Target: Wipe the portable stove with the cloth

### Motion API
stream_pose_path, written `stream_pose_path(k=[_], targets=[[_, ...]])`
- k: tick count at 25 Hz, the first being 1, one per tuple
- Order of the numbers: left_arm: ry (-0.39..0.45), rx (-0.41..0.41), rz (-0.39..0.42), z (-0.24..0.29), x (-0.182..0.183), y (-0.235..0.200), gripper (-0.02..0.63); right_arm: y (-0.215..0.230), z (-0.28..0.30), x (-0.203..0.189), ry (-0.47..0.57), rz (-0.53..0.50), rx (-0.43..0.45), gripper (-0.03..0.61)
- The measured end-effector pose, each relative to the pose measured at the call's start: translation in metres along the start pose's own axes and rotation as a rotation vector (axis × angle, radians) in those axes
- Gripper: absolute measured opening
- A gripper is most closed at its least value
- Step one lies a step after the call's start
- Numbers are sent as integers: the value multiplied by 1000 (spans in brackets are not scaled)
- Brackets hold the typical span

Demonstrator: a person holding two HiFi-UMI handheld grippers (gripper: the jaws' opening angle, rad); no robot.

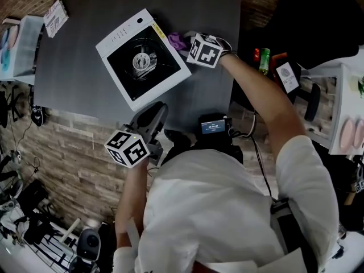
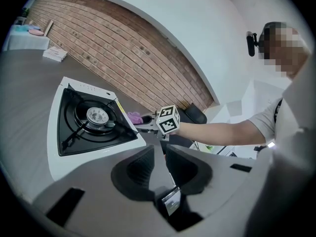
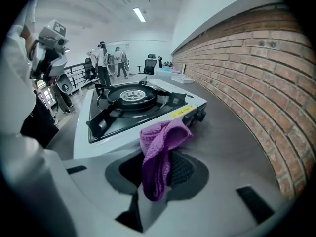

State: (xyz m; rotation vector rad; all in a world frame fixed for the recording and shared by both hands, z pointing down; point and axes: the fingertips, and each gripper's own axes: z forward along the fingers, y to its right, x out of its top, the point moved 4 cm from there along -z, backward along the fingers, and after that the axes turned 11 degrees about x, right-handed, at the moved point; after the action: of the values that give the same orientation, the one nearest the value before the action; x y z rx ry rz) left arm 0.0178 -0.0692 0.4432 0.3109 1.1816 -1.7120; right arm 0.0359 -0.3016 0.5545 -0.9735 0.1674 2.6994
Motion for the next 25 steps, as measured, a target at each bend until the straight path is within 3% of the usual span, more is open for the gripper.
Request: stream_pose_path(k=[25], targets=[[3,14,-4,4,-18,25,67,-40,-14,-21,22,-10,30,106]])
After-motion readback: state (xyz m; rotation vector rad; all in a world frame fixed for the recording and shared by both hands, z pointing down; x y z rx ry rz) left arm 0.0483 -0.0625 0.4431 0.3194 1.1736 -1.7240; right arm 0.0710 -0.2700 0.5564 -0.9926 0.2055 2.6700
